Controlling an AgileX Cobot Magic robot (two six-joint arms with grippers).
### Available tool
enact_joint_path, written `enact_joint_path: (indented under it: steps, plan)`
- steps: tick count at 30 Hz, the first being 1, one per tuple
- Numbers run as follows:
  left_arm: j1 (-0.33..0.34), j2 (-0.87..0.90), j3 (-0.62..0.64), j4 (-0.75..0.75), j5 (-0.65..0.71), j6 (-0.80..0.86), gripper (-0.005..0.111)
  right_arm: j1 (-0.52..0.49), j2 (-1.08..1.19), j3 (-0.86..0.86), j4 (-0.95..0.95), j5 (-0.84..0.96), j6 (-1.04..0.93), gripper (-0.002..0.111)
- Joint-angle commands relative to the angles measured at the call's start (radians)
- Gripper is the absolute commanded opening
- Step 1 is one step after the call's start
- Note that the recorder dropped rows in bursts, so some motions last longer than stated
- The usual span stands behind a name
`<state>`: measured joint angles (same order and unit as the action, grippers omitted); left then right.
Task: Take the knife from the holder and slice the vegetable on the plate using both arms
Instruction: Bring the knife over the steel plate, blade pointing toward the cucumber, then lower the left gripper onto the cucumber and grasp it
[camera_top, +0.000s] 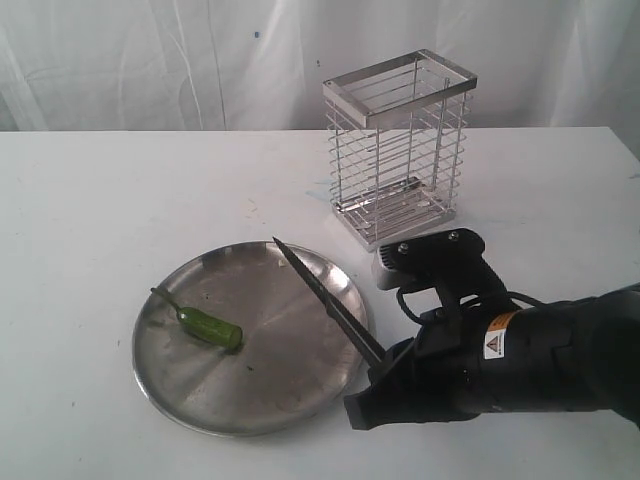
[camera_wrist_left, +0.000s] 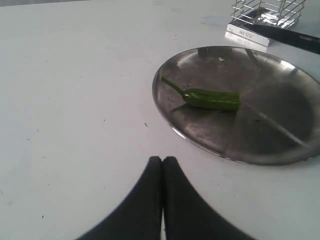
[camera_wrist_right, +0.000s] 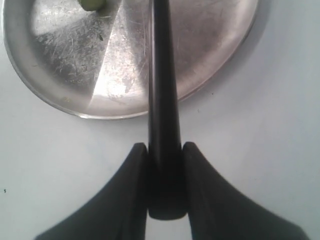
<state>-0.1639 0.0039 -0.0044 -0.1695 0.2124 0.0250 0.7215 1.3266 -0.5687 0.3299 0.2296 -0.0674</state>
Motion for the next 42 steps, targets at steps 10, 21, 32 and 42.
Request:
enact_joint_path:
  steps: [10, 21, 32, 42]
  plan:
    - [0.003, -0.004, 0.004, 0.254, -0.114, 0.278, 0.0, 0.007, -0.009, 0.003, 0.016, 0.019, 0.001, 0.001]
    - [0.001, -0.004, 0.004, 0.133, -0.304, -0.056, 0.0, 0.007, -0.009, 0.003, 0.019, 0.025, 0.001, 0.001]
    - [-0.003, -0.004, -0.01, 0.236, -0.627, -0.827, 0.0, 0.007, -0.009, 0.003, 0.019, 0.054, 0.001, 0.001]
    - [-0.023, 0.367, -0.55, 1.914, -0.868, -2.145, 0.005, 0.007, -0.052, -0.001, 0.021, 0.119, -0.068, 0.001]
